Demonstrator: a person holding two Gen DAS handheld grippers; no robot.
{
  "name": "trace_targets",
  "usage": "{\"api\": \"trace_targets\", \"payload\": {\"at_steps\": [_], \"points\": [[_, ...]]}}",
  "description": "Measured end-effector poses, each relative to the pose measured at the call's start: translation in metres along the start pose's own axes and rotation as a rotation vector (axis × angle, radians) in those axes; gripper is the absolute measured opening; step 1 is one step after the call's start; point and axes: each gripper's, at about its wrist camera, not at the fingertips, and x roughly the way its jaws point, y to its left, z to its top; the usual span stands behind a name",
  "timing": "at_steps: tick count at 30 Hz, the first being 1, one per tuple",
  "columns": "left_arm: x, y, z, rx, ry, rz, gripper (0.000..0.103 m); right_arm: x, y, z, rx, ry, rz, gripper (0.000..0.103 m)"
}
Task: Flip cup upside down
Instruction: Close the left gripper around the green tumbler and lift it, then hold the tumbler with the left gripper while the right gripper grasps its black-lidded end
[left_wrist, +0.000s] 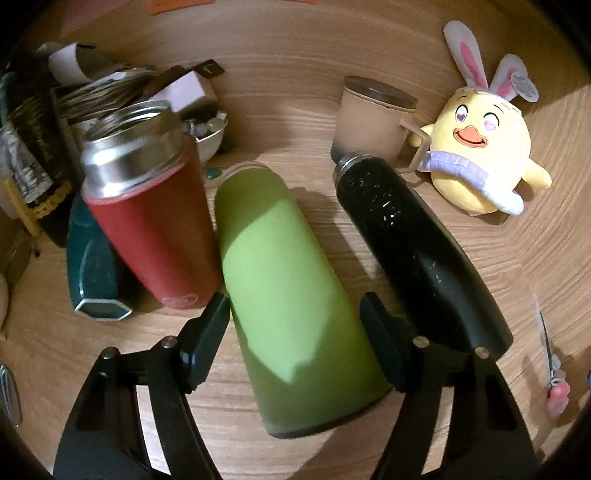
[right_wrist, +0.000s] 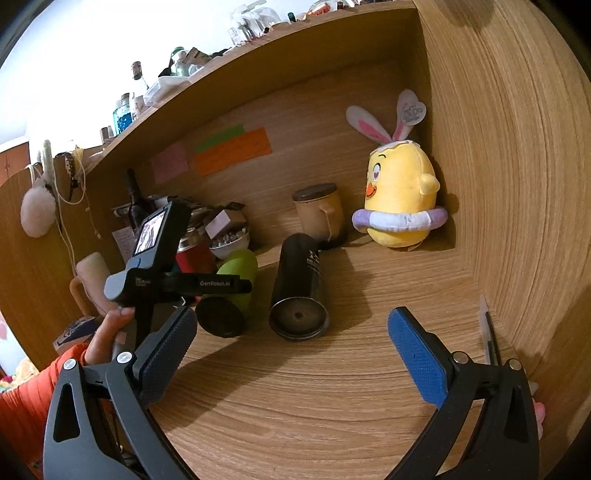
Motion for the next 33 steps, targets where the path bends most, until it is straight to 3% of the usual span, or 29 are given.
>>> {"api": "trace_targets", "payload": {"at_steps": [6,18,23,29,33], "points": [[-0.021,0.005,-0.024,0.002,-0.016,0.005,0.065,-0.008,0.008,0.000,-0.013,-0.010,0.006,0.103],[-0.083,0.017,-0.098,0.067,-0.057,-0.011,0.064,-0.021,0.041,-0.013,-0.062,0.008,0.044,0.103],[-0.104,0.014,-0.129,0.058,-0.056,-0.057,0.064,-0.027,0.058,-0.023,-0.085,0.021,0.055,0.103],[-0.117,0.018,-0.141,0.044,-0.028,-0.145,0.064,-0.034,0.074,-0.031,-0.104,0.029,0.065,0.103],[-0.143,0.031,-0.141,0.033,-0.104,-0.185,0.064,-0.034,0.086,-0.036,-0.123,0.044,0.077,0.103]]}}
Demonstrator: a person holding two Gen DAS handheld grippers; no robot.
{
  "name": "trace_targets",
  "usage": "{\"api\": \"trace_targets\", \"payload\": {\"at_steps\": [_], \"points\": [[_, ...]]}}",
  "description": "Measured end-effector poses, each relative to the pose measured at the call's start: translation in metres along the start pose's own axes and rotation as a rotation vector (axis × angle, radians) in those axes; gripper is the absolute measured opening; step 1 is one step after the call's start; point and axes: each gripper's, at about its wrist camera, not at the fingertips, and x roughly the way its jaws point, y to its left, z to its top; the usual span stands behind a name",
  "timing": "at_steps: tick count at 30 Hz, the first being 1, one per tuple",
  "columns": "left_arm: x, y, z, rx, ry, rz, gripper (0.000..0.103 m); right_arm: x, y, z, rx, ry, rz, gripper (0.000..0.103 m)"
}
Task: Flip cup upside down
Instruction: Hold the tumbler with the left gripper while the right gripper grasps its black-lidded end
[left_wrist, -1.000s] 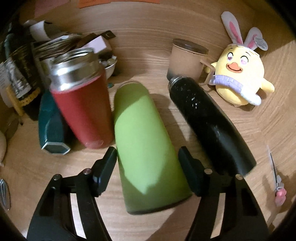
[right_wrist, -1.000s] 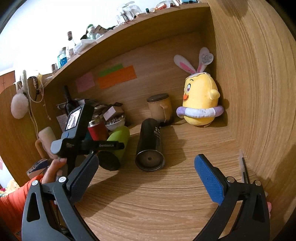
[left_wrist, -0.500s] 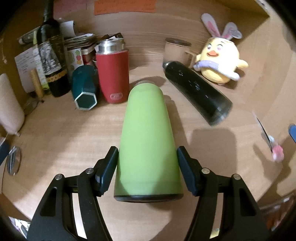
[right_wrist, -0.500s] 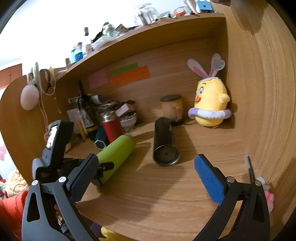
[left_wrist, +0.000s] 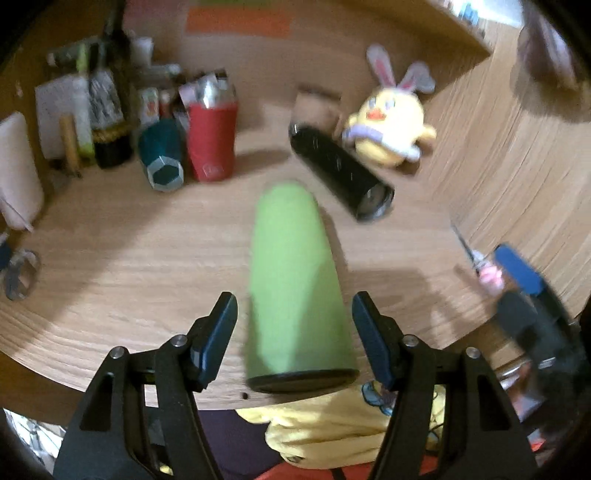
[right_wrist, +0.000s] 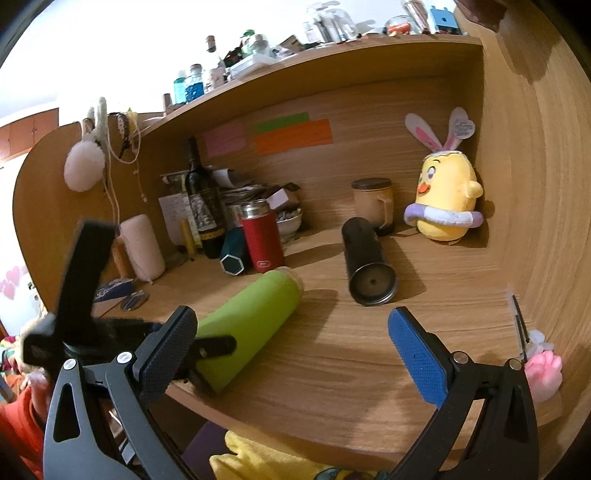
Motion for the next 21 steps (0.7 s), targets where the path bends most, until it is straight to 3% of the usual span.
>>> {"api": "trace_targets", "payload": {"at_steps": [3,8,16,21], "points": [[-0.025,0.012,0.004,-0.001,-0.084,0.023,0.066,0.009,0.010,-0.003,-0.006,0.012,0.025,0.103],[-0.040,0.050,0.008,-0.052,-0.144,0.100,0.067,0.046,0.038,-0.014,-0.006,0.088,0.079,0.103],[-0.035,0.094,0.002,-0.111,-0.144,0.122,0.067,0.111,0.087,-0.034,-0.073,0.190,0.053,0.103],[-0.031,0.099,-0.002,-0.075,-0.147,0.121,0.067,0.120,0.087,-0.047,-0.071,0.177,0.027,0.099]]}}
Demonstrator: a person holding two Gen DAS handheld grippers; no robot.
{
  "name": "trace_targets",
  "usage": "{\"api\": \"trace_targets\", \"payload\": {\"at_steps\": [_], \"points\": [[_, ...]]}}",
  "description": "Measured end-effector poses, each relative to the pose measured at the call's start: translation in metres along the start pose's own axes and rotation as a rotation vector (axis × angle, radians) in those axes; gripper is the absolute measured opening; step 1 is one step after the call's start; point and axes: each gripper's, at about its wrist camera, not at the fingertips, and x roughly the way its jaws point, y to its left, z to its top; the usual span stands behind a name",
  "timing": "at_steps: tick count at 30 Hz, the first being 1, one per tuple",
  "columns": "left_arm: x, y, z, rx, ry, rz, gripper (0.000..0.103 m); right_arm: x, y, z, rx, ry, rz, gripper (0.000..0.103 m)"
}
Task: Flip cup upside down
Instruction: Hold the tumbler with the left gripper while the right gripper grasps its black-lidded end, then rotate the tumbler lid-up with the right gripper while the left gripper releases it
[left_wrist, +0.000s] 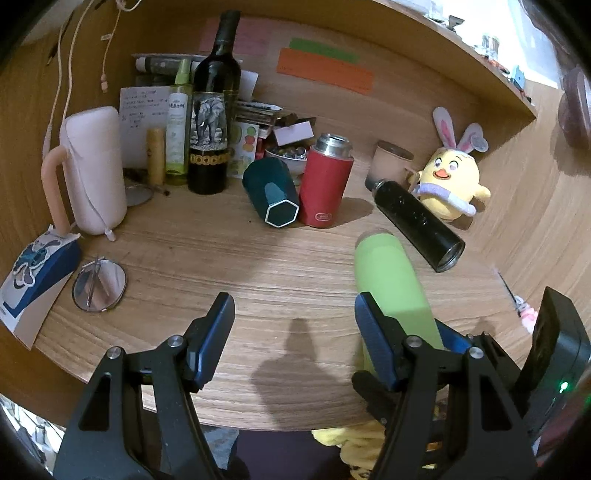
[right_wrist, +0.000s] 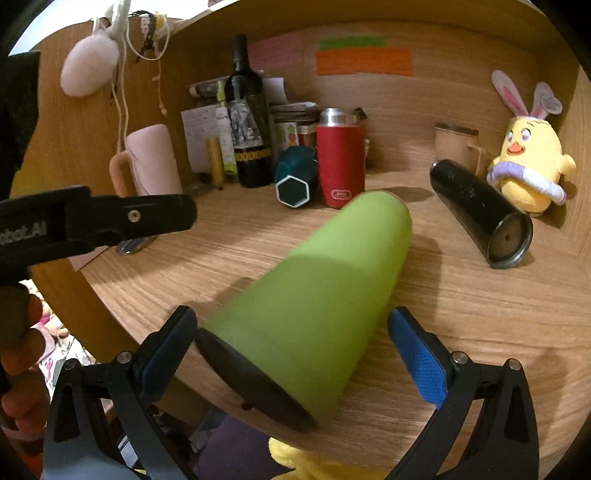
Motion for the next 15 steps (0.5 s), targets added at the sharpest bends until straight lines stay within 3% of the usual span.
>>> {"api": "trace_targets", "payload": {"at_steps": [3,15], "points": [[-0.001,-0.005,-0.001,0.023,-0.010,-0.011,0.067,-0.003,-0.003,-0.003,0.005,-0.006,0.006,0.086],[-0.017,-0.044,0.000,0.103,-0.066,-0.054,0.067,-0.035,-0.037,-0.016,-0.015,-0.047,-0.058,0.064]]}}
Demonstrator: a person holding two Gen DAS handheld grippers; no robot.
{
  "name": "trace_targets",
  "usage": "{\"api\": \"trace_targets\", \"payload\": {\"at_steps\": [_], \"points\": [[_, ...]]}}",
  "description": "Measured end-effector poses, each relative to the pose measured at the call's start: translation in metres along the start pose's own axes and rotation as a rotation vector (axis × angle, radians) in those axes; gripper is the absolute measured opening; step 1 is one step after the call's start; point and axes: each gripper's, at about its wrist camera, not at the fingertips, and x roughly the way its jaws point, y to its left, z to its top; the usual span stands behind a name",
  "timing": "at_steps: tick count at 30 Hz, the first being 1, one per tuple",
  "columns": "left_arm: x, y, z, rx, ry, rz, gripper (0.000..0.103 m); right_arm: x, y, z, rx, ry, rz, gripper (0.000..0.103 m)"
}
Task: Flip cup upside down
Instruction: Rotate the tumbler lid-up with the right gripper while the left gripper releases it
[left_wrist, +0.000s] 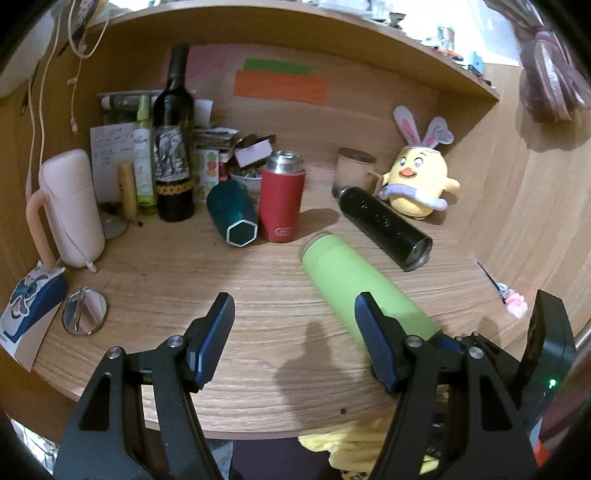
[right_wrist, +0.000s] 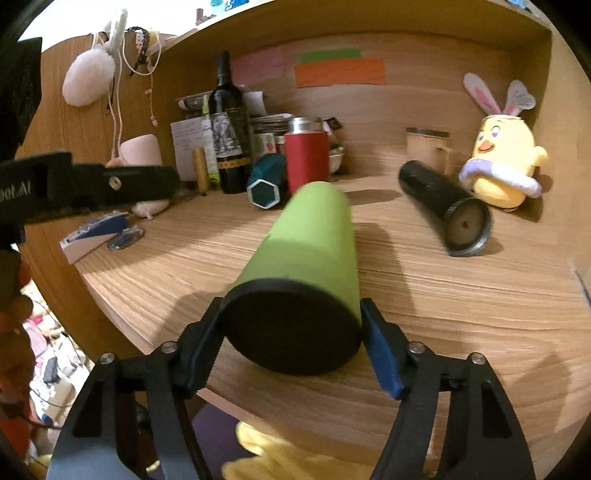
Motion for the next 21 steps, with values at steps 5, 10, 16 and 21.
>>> {"api": "trace_targets", "payload": {"at_steps": [5,10,16,21], "points": [[-0.001,-0.010,0.003,0.013,-0.006,-0.014,0.067,-0.006,-0.020,-0.002,0.082,-0.005,0.041,0.063],[-0.004,-0.022,0.008,0.040,-0.014,-0.046,0.067,-0.025,-0.017,0.008,0.043,-0.064,0.025,0.063],[-0.011,-0.039,0.023,0.088,-0.037,-0.125,0.067,-0.050,-0.018,0.029,0.018,-0.168,0.022,0.063],[-0.012,-0.048,0.049,0.110,-0.036,-0.234,0.067,-0.054,-0.018,0.057,-0.015,-0.223,0.023,0.063]]}}
